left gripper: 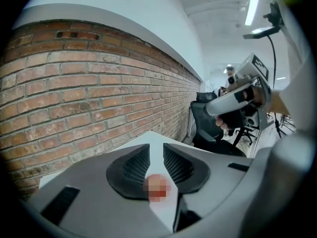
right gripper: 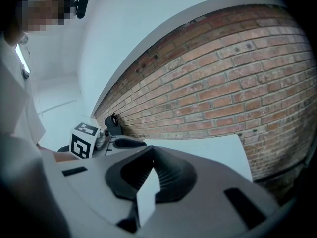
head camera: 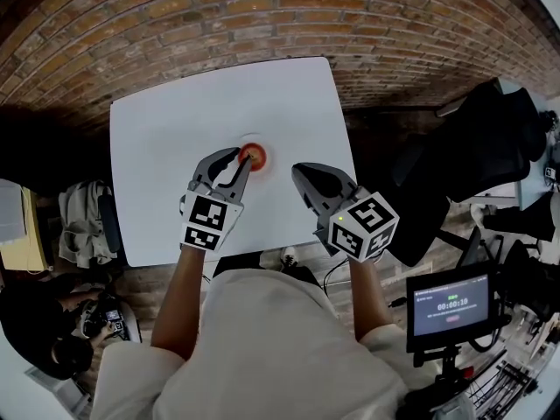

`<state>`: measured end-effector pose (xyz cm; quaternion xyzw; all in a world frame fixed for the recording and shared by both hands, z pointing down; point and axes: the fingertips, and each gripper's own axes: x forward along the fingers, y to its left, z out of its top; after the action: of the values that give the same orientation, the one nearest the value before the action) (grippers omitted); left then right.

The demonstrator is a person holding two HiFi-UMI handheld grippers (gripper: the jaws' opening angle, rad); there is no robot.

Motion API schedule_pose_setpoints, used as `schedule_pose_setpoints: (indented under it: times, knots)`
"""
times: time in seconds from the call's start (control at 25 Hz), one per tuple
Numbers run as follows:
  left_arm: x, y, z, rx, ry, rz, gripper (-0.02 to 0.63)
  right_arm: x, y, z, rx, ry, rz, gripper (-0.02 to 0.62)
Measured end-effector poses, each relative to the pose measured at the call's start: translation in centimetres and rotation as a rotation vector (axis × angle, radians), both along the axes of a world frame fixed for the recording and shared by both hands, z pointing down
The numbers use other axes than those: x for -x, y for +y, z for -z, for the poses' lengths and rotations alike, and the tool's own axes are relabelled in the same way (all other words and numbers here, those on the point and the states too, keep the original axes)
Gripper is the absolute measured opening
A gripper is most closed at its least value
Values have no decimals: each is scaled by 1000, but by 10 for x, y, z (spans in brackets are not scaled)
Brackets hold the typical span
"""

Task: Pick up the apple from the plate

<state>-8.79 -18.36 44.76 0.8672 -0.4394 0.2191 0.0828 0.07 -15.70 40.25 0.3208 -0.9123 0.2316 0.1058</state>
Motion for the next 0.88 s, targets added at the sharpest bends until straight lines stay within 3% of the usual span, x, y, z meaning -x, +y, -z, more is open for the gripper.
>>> schedule_pose_setpoints:
  times: [0.88]
  knots:
    - [-4, -6, -55, 132, -74, -83, 152, -4, -9, -23, 53, 32, -19, 3]
